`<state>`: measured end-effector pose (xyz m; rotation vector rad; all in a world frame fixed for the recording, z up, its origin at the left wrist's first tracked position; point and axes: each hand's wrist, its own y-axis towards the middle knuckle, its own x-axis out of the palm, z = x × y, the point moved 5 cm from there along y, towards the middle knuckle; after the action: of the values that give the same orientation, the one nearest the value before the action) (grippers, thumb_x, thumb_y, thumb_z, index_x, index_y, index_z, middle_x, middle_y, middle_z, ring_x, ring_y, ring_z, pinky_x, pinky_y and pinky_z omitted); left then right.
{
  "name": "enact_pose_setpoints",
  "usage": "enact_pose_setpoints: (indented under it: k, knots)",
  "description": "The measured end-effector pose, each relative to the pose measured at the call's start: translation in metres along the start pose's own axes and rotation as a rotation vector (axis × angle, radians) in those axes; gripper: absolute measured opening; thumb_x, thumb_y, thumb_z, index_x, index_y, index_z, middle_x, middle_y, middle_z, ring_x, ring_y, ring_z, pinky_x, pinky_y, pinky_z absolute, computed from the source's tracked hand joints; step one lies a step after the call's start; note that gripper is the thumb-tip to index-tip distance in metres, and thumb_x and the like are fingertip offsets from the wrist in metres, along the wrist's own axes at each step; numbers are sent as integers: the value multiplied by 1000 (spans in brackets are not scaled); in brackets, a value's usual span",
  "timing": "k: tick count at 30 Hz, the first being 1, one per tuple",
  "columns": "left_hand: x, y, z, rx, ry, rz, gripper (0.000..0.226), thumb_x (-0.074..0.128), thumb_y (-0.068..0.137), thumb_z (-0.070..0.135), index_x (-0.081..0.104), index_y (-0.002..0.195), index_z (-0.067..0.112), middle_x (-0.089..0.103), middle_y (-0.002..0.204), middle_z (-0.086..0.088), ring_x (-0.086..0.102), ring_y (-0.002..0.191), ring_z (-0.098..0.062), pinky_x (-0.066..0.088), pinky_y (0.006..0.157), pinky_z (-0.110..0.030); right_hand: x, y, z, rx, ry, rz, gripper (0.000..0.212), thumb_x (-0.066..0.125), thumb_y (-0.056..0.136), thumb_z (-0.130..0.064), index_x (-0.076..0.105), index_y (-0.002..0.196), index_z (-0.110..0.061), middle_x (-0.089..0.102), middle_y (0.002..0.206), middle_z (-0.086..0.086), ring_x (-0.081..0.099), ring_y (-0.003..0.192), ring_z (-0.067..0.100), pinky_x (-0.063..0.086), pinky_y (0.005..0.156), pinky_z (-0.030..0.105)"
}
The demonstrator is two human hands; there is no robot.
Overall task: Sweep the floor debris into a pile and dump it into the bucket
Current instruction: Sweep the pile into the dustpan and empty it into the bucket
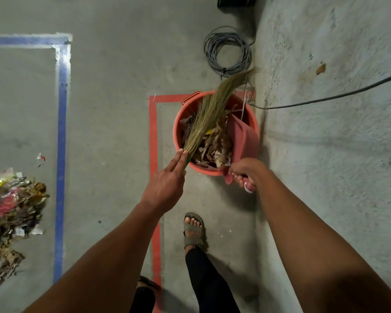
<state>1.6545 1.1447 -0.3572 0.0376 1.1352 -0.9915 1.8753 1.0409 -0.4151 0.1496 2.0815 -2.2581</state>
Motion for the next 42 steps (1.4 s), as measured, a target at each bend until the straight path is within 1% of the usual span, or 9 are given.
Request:
enact_pose_setpoints:
  k: [5, 8, 17, 22, 24, 26, 33, 38, 42]
  knots:
    - [-4, -4, -2, -10, -19, 32, 61, 33, 113, 28, 3, 166, 32, 9, 173, 7, 64, 119, -35, 55, 98, -48, -28, -25, -7, -69, -229, 118, 13, 49, 91, 5, 62, 87, 4, 43, 51, 6, 34, 44, 16, 29, 44, 28]
    - [-11, -7, -4, -18, -38, 55, 62, 34, 113, 27, 2, 166, 33, 10, 173, 7, 61, 125, -35, 53, 101, -49, -37, -46, -17, -124, -275, 163, 22, 47, 98, 1, 64, 110, 8, 45, 57, 7, 35, 45, 14, 29, 42, 24]
    - [-26, -5, -29, -98, -81, 162, 60, 34, 112, 31, 9, 166, 30, 15, 172, 7, 66, 114, -35, 54, 96, -47, -75, -64, -24, -308, -127, 639, 18, 60, 96, -14, 71, 101, -1, 70, 88, 15, 61, 58, 23, 43, 49, 25]
    - [-28, 8, -48, -131, -125, 167, 59, 35, 112, 32, 10, 166, 32, 18, 171, 8, 64, 119, -35, 53, 100, -49, -91, -56, -46, -347, -13, 810, 21, 62, 96, -15, 72, 108, -1, 71, 102, 18, 72, 80, 33, 63, 76, 42]
    - [-29, 16, -55, -133, -130, 164, 59, 35, 112, 32, 10, 166, 33, 18, 171, 8, 63, 121, -35, 52, 102, -49, -96, -50, -60, -350, -13, 846, 23, 62, 99, -15, 70, 115, -1, 68, 99, 14, 65, 67, 27, 60, 65, 37]
    - [-28, 26, -61, -129, -139, 157, 59, 35, 112, 32, 11, 166, 33, 18, 171, 9, 61, 123, -35, 51, 104, -49, -98, -41, -74, -340, -15, 857, 23, 61, 101, -15, 68, 118, -2, 62, 94, 10, 56, 57, 21, 50, 56, 32]
    - [-30, 62, -90, -100, -136, 127, 59, 36, 112, 32, 12, 165, 34, 20, 171, 7, 56, 132, -36, 46, 110, -49, -75, -6, -102, -361, 96, 762, 21, 66, 95, -25, 69, 107, -7, 70, 101, 13, 74, 77, 32, 65, 71, 49]
    - [-38, 70, -98, -96, -135, 91, 58, 37, 112, 31, 14, 166, 32, 20, 171, 5, 55, 133, -38, 45, 111, -49, -29, -10, -77, -320, 1, 697, 27, 58, 103, -22, 67, 116, -1, 65, 117, 14, 60, 70, 18, 41, 52, 21]
    - [-50, 75, -101, -64, -128, 76, 59, 37, 112, 31, 12, 166, 32, 19, 171, 5, 55, 133, -36, 44, 111, -48, -10, -6, -54, -274, 47, 666, 35, 57, 103, -27, 68, 122, 0, 70, 116, 19, 65, 85, 32, 47, 68, 32]
